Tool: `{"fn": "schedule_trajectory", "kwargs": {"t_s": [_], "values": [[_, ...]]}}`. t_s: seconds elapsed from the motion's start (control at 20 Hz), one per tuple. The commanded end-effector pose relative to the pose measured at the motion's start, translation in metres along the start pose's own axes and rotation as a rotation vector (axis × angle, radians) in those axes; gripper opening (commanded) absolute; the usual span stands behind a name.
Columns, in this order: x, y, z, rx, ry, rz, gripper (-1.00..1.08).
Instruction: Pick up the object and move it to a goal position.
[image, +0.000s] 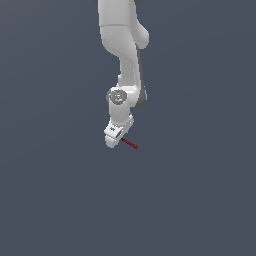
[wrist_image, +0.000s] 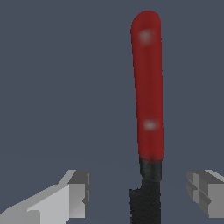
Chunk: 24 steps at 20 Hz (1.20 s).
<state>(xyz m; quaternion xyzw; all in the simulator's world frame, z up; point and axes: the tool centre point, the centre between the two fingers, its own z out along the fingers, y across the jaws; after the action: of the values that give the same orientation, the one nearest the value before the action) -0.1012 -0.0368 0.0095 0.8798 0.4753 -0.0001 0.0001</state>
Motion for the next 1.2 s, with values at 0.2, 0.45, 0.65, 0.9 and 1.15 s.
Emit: {"fn": "schedule_trajectory", "kwargs": {"t_s": [0.2,0.45,0.65,0.9,1.15], "values": [[0.0,0.0,0.002,0.0,0.0,0.0,-1.0],[0.003,-0.002,0.0,0.0,0.002,-0.007,-1.0],[0.006,-0.002,-0.004,0.0,0.002,-0.007,-1.0],[0.017,-0.002,-0.022,0.0,0.002,-0.007,-1.0],[0.036,-0.002,-0.052,0.0,0.001,-0.006,-1.0]]}}
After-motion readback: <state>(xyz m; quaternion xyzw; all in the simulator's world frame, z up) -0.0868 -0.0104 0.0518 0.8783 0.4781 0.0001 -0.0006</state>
